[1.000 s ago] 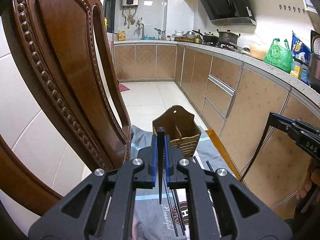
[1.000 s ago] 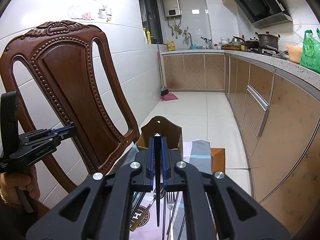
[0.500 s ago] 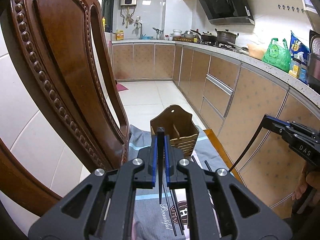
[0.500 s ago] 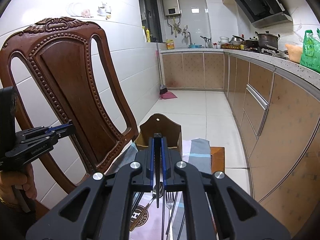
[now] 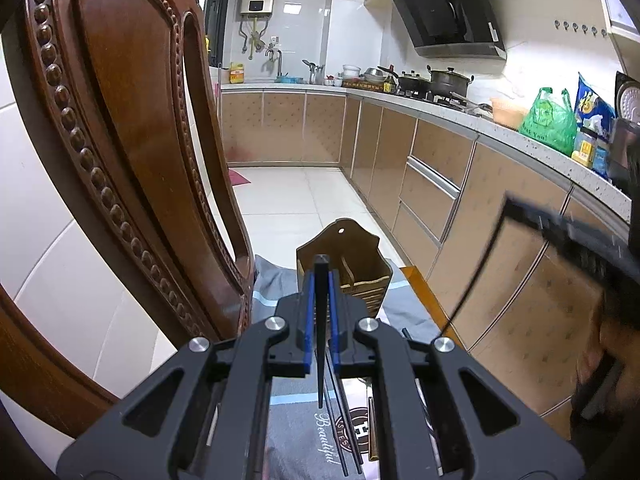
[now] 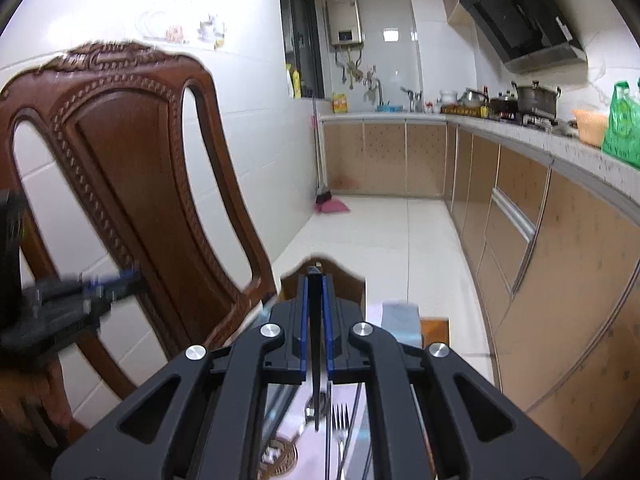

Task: Organize utensils
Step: 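Lift both held chopsticks and carry them over the wooden holder, then open the right tool to drop its chopstick into the holder while the left tool drops its chopstick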

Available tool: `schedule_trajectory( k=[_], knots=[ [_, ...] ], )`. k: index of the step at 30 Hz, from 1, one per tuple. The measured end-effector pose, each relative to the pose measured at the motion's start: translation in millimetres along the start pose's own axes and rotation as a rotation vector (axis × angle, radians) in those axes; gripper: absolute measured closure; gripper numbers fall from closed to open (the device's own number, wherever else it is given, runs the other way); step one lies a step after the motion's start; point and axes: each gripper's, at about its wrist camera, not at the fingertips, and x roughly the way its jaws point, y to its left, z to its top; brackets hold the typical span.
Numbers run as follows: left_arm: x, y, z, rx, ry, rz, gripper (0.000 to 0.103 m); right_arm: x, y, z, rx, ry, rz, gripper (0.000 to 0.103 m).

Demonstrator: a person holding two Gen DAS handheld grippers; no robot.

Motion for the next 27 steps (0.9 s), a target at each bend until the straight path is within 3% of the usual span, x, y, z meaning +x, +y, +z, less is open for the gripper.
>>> schedule_trajectory(
  k=[4, 10, 19, 25, 27],
  knots=[
    [-2, 9, 1, -0.015, -0.003, -0.008, 0.097, 19, 10, 38, -0.011, -0.066, -0.041, 0.096],
    [-3, 26, 1, -0.052, -0.005, -0.015, 0.097, 58, 17, 66, -0.020, -0.121, -0.105, 0.096],
    [0, 33, 1, -0.077, -0.004, -0.026, 0.097, 129, 4, 47, 0.031, -0.099, -0.163, 0.096],
    [6, 33, 2, -0.076, 0.009, -0.031, 0.097, 156, -14, 23, 0.110, -0.053, -0.143, 0.095],
    [8, 32, 2, -0.076, 0.013, -0.031, 0.097, 159, -18, 17, 0.109, -0.017, -0.129, 0.088]
  ],
)
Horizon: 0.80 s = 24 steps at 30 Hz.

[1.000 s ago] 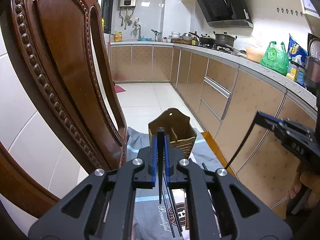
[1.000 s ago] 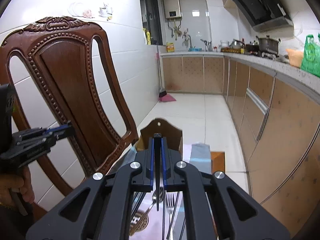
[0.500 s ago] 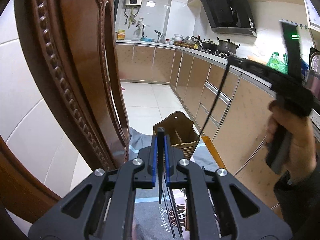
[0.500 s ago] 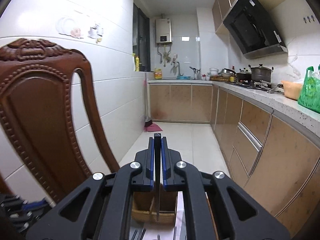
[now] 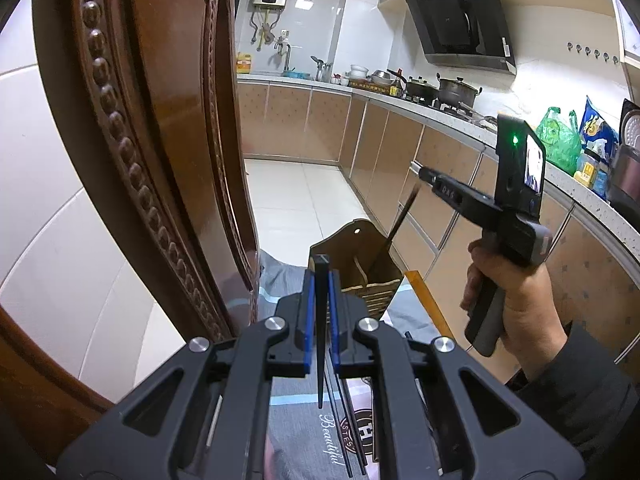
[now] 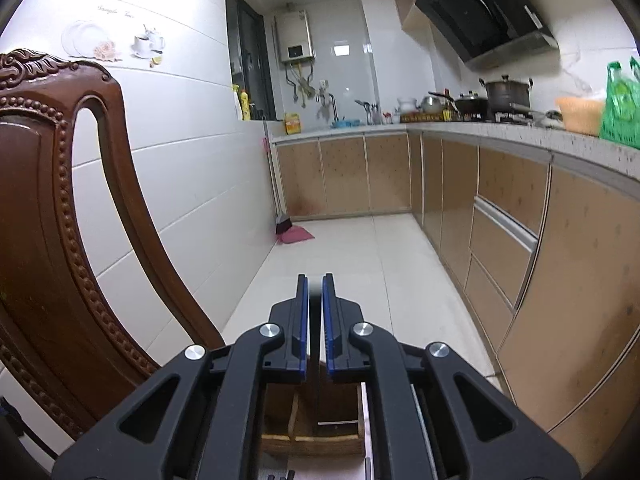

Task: Organize utensils
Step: 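Open the right tool to drop its chopstick into the holder while the left tool drops its chopstick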

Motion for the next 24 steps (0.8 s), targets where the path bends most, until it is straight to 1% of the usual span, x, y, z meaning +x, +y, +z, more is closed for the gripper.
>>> schedule_trajectory(
  k=[1, 2, 3, 4, 5, 7, 10, 11, 12, 13, 15, 17, 20, 22, 24],
  knots=[
    [1, -1, 0, 0.001, 0.002, -0.001, 0.097, -2, -2, -2, 0.000, 0.011, 0.005, 0.083],
    [2, -2, 1, 0.002, 0.003, -0.002, 0.097, -9, -4, -6, -0.002, 0.010, 0.002, 0.061],
    [3, -2, 1, 0.005, 0.005, -0.002, 0.097, -18, -7, -10, 0.001, 0.003, -0.003, 0.036],
    [4, -4, 0, 0.008, 0.008, -0.001, 0.097, -29, -8, -13, 0.003, -0.010, -0.003, 0.029],
    [7, -5, 0, 0.012, 0.011, -0.001, 0.097, -47, -13, -19, 0.009, -0.035, 0.003, 0.024],
    [10, -7, -2, 0.020, 0.015, 0.003, 0.097, -77, -23, -35, 0.014, -0.048, 0.017, 0.021],
    [15, -9, -4, 0.021, 0.017, 0.008, 0.097, -122, -45, -75, 0.059, -0.052, 0.027, 0.014],
    [17, -10, -5, 0.020, 0.020, 0.008, 0.097, -136, -54, -94, 0.083, -0.051, 0.029, 0.011],
    [19, -11, -6, 0.022, 0.019, 0.010, 0.097, -147, -61, -110, 0.095, -0.048, 0.025, 0.010],
    [20, -13, -7, 0.026, 0.017, 0.012, 0.097, -156, -68, -132, 0.102, -0.049, -0.001, 0.010],
    [23, -16, -10, 0.034, 0.015, 0.017, 0.097, -158, -75, -158, 0.090, -0.028, -0.034, 0.010],
    [25, -18, -10, 0.030, 0.006, 0.027, 0.097, -146, -77, -164, 0.060, 0.028, -0.042, 0.010],
    [28, -20, -2, 0.001, -0.006, 0.021, 0.097, -145, -84, -163, 0.055, -0.008, -0.070, 0.010],
    [31, -24, 9, -0.016, -0.028, 0.016, 0.097, -140, -89, -160, 0.070, 0.016, -0.059, 0.010],
    [37, -30, 21, -0.017, -0.034, 0.013, 0.097, -138, -98, -161, 0.091, 0.020, -0.047, 0.010]
  ],
)
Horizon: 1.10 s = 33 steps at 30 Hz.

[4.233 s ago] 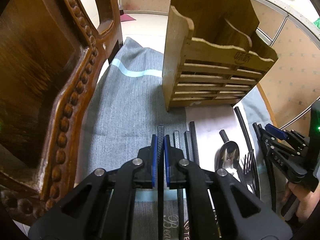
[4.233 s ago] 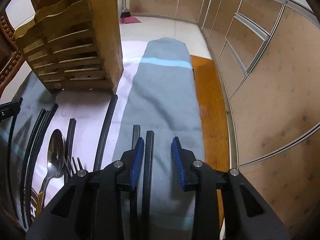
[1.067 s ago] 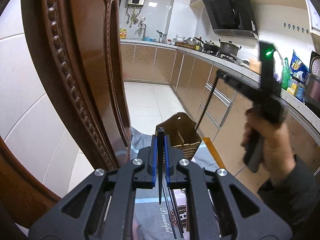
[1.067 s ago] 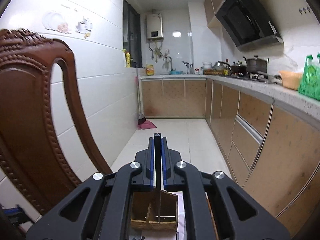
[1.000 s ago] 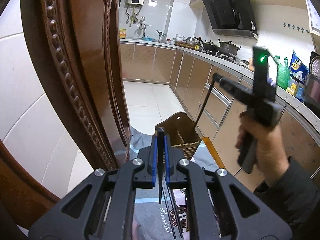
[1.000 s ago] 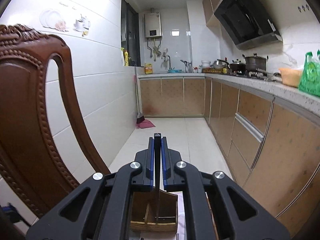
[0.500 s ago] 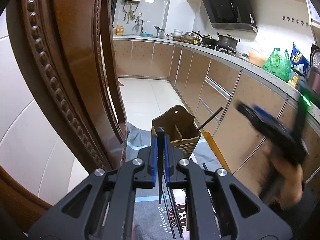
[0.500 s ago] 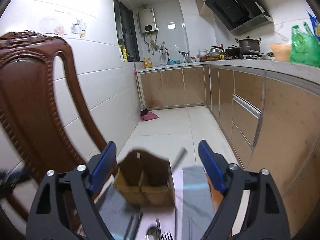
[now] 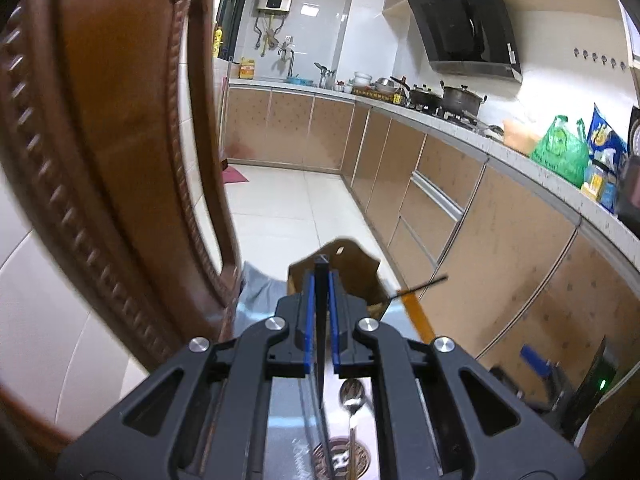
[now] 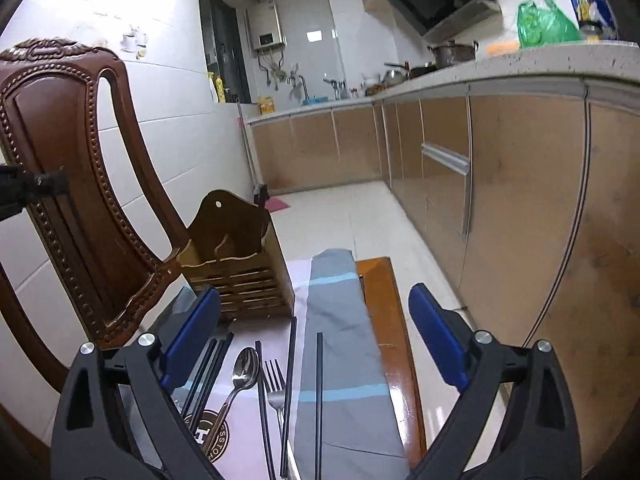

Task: Organize utensils
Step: 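Open the right tool to drop its chopstick into the holder while the left tool drops its chopstick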

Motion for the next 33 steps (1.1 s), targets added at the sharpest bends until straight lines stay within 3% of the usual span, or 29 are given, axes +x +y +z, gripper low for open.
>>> schedule_trajectory(
  k=[11, 16, 21, 22, 23, 24, 26, 30, 33],
  knots=[
    [27, -29, 94, 0.037, -0.086, 0.025, 0.097, 9, -12, -2, 0.034, 0.039, 0.018, 0.010],
    [68, -24, 99, 0.043, -0.071, 0.023, 0.097, 13, -12, -2, 0.039, 0.048, 0.027, 0.010],
    [122, -12, 71, 0.003, 0.040, -0.010, 0.095, 16, -10, -2, 0.031, 0.063, 0.031, 0.010],
    [129, -9, 60, 0.001, 0.064, -0.013, 0.091, 17, -10, -2, 0.030, 0.066, 0.030, 0.010],
    [130, -8, 51, 0.007, 0.076, -0.016, 0.076, 17, -9, -2, 0.031, 0.072, 0.032, 0.010],
    [125, -9, 39, 0.019, 0.072, -0.017, 0.052, 18, -8, -2, 0.031, 0.077, 0.034, 0.010],
    [109, -14, 19, 0.036, 0.050, 0.001, 0.031, 18, -5, -3, 0.022, 0.087, 0.037, 0.010],
    [62, -24, -36, 0.066, 0.083, -0.002, 0.020, 17, 4, -5, -0.002, 0.122, 0.038, 0.010],
    [32, -22, -81, 0.033, 0.114, 0.017, 0.015, 14, 11, -11, -0.022, 0.162, 0.033, 0.010]
  ],
)
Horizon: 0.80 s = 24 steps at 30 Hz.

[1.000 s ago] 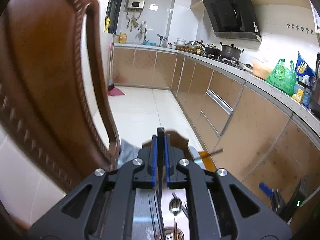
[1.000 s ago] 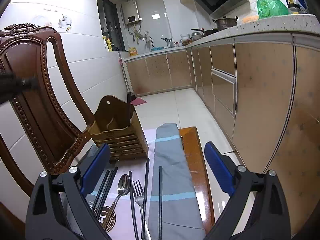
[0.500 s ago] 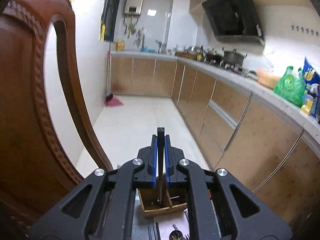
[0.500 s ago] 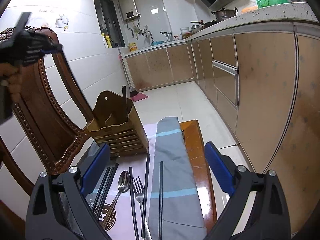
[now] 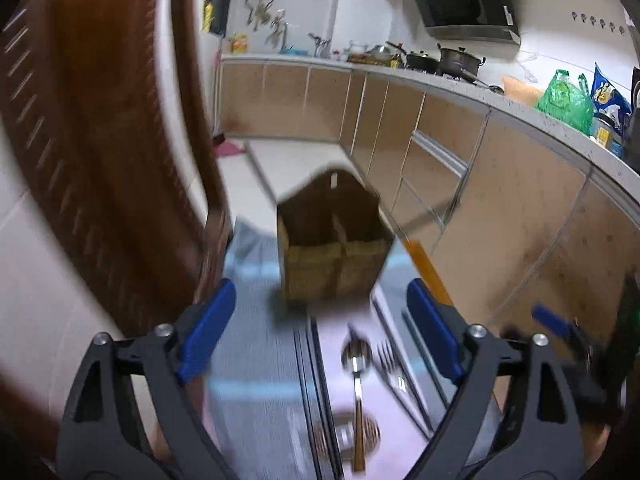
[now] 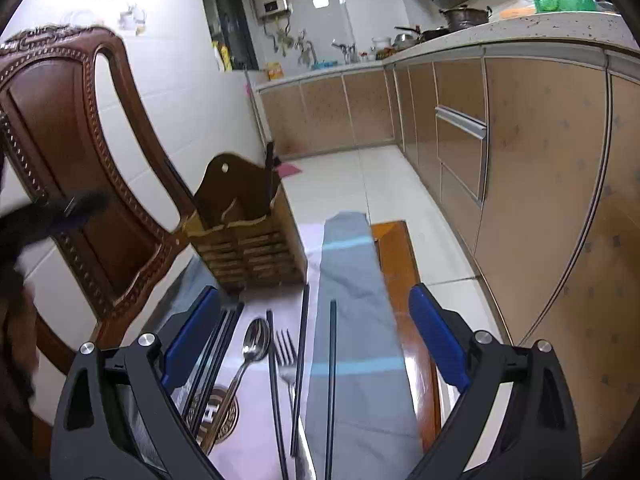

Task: Organize utensils
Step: 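Pull both open tools back from the holder over the cloth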

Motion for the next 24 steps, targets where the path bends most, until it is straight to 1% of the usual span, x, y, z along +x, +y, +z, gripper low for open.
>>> schedule_trajectory(
  k=[2, 3, 6, 8, 10, 13, 17, 24],
  knots=[
    [-6, -5, -27, 0.005, 0.053, 0.061, 0.015, -4, 6, -5, -0.010, 0.023, 0.006, 0.010],
    [-9, -8, -37, 0.006, 0.064, 0.073, 0.015, -7, 10, -8, -0.019, 0.030, 0.006, 0.010],
    [-14, -17, -72, 0.025, 0.086, 0.095, 0.015, -15, 20, -17, -0.054, 0.051, 0.006, 0.010],
    [-15, -13, -91, 0.043, 0.123, 0.088, 0.015, -21, 24, -24, -0.073, 0.073, 0.004, 0.010],
    [-16, -17, -99, 0.068, 0.143, 0.082, 0.015, -27, 25, -32, -0.079, 0.086, 0.008, 0.010],
    [-26, -22, -105, 0.101, 0.126, 0.090, 0.015, -36, 25, -46, -0.086, 0.109, 0.010, 0.010],
    [-29, -23, -108, 0.098, 0.132, 0.073, 0.015, -43, 24, -53, -0.089, 0.104, 0.002, 0.010],
    [-26, -24, -110, 0.082, 0.148, 0.066, 0.015, -39, 22, -53, -0.085, 0.104, -0.010, 0.010]
  ],
)
